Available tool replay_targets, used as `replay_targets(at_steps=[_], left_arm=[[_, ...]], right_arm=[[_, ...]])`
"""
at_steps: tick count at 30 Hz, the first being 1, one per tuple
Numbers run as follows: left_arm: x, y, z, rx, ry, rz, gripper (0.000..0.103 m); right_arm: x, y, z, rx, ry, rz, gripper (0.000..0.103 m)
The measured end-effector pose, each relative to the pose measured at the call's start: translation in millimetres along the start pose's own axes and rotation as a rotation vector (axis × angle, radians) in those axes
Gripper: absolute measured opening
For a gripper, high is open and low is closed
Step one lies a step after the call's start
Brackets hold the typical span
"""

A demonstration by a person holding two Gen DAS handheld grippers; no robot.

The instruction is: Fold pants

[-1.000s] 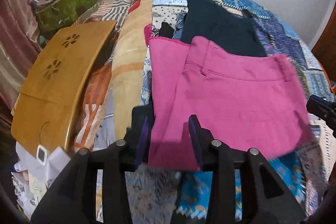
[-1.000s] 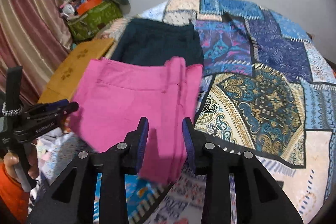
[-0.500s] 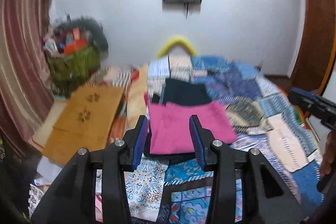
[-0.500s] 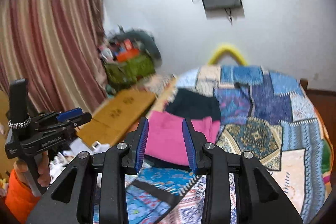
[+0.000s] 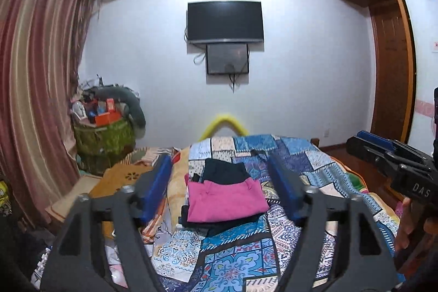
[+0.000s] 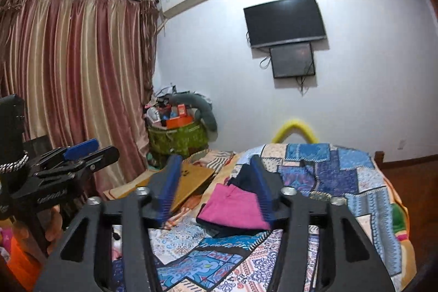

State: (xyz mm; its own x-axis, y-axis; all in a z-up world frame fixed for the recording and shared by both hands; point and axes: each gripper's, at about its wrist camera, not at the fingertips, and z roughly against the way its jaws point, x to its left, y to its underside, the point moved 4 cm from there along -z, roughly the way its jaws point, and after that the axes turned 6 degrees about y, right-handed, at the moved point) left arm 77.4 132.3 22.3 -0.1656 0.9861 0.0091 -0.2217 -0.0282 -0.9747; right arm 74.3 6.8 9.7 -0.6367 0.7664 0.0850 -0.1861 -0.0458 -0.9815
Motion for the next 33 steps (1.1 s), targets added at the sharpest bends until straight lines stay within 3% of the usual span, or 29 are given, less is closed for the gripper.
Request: replay_targets(at_steps=[2,4,10,33], left_arm=[[-5,1,11,-0.023,0.002,0.007,0.094],[-7,2,17,-0.031,0.009,0.021,0.099],[-7,5,23,-0.036,0.013,0.041,0.103],[-3,16,8,-0.001,0.035,0.063,0.103]], right_arm=[[0,2,4,-0.012,0.033,0.011,0.070],[-1,4,6,-0.019,0.064,0.018,0.083],[-1,8,9,-0.012,0.120,0.025,0.102],[-5,19,19,0.011,0.149,0.028,0.102]])
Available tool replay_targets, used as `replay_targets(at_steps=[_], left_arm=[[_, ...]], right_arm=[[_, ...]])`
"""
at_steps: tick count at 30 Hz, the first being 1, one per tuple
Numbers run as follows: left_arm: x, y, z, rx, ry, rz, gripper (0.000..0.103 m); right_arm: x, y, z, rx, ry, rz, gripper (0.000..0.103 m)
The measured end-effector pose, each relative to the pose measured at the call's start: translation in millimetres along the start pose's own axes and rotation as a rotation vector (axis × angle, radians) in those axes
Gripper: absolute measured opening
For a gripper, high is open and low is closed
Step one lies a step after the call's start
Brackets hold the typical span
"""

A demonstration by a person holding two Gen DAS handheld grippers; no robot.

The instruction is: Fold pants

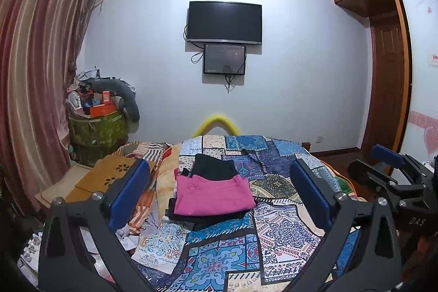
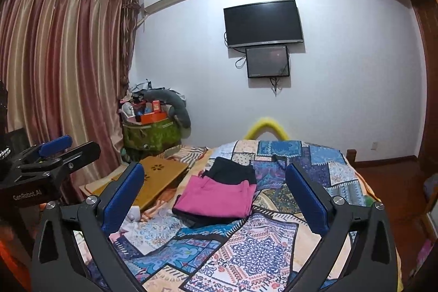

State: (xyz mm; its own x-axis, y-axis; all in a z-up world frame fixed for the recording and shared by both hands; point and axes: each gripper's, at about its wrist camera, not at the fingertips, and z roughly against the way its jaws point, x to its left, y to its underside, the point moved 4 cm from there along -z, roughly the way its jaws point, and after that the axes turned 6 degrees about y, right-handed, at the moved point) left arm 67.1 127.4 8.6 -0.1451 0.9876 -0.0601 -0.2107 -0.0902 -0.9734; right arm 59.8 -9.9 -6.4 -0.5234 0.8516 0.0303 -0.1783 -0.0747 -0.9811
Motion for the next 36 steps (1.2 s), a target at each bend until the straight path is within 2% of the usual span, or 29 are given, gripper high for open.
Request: replay_targets(at_steps=[36], left_arm=[[5.8,3.5,-9.2,0.020,0.019,-0.002,0.103]], right_arm=[[-4.3,-1.0,2.7,0.009,0.002,-0.014,0.103]])
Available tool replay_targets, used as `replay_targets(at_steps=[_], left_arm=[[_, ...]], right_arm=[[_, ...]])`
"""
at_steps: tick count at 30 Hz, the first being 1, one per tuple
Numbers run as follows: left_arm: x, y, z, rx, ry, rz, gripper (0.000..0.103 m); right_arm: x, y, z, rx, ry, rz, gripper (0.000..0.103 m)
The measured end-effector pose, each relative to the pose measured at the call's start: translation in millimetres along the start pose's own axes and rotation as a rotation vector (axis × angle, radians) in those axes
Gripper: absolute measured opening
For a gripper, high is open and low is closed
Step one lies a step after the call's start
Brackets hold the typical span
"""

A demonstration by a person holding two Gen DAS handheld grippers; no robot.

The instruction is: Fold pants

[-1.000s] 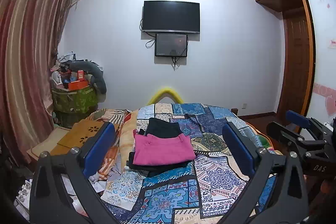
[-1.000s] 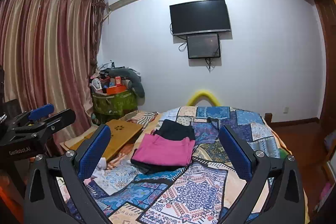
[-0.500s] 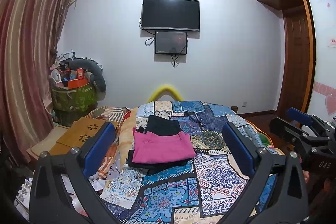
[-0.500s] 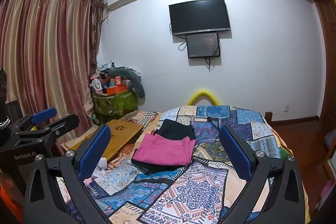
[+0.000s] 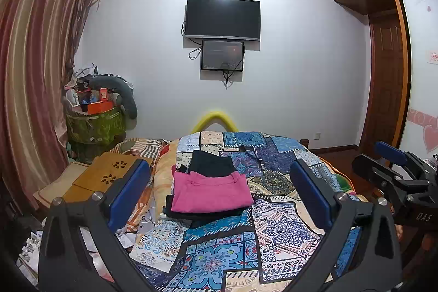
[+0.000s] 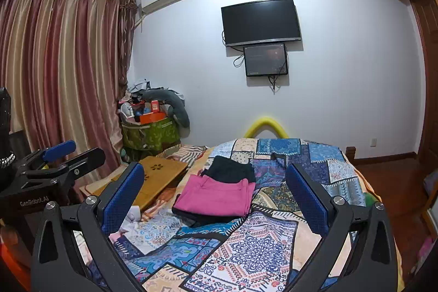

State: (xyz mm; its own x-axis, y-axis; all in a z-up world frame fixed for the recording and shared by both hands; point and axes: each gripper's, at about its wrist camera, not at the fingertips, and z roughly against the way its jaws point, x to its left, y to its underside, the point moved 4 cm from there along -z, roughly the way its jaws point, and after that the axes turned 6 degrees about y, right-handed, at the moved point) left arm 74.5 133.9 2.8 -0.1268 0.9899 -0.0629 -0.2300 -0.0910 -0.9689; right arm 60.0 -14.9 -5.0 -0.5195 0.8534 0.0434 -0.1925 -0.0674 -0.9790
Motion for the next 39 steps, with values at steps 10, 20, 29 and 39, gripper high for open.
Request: replay_targets(at_steps=[10,20,29,39], left_arm=[[-2,1,-2,0.004,0.007,0.000,0.103],[-8,4,-2,0.009,0.037,-0.013,0.103],[-9,5,-2,0.012,0.047,-0.015,0.103],[-10,4,-1,0.012,0.051,-0.011,0.103]], right_arm=[[0,-1,1,0.001,0.001,-0.001,0.103],[-2,-1,0,-0.002,0.012,-0.002,0.103],[-4,0,-1,0.000,0.020,-0.007,0.103],[-6,2,-2,0.003,0.025,-0.018,0.103]])
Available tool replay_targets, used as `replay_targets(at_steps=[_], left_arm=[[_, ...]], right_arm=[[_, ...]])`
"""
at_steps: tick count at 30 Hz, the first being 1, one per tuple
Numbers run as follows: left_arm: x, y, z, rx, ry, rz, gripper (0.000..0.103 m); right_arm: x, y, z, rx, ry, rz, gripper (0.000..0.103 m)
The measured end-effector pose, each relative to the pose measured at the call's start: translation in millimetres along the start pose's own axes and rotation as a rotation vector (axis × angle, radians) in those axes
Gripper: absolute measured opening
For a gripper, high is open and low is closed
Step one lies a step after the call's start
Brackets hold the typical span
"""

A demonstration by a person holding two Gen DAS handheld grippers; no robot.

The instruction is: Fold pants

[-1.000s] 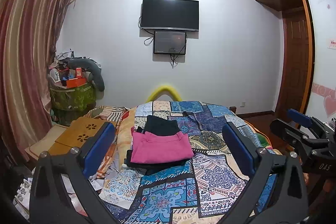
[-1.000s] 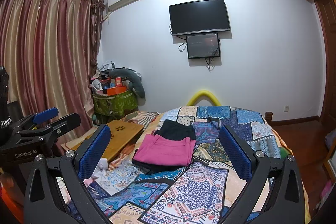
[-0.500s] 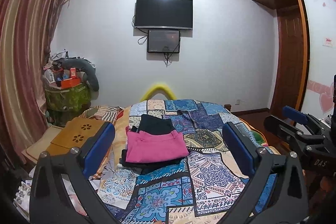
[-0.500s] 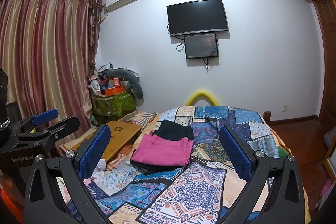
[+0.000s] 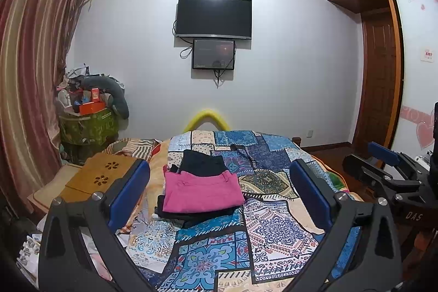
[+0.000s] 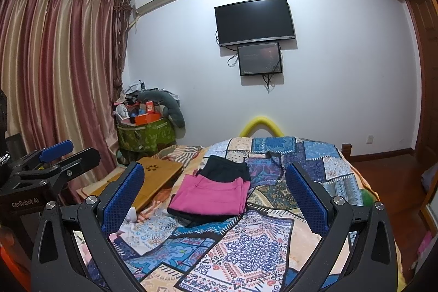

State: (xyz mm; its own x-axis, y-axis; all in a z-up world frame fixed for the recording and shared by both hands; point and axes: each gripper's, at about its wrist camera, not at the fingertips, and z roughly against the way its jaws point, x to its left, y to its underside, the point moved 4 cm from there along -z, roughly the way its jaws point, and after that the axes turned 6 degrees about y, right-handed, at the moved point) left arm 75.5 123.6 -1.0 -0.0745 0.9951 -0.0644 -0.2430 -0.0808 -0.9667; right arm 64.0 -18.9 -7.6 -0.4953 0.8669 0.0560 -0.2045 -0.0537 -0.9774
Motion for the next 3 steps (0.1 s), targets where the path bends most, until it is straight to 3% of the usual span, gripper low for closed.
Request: replay_targets(at_steps=[3], left_arm=[[-1.1,0.1,-2.3,0.008,0.004,-0.002,0.103]], right_arm=[[-1.0,1.0,-0.9,0.004,0.000,-0.002,0.103]])
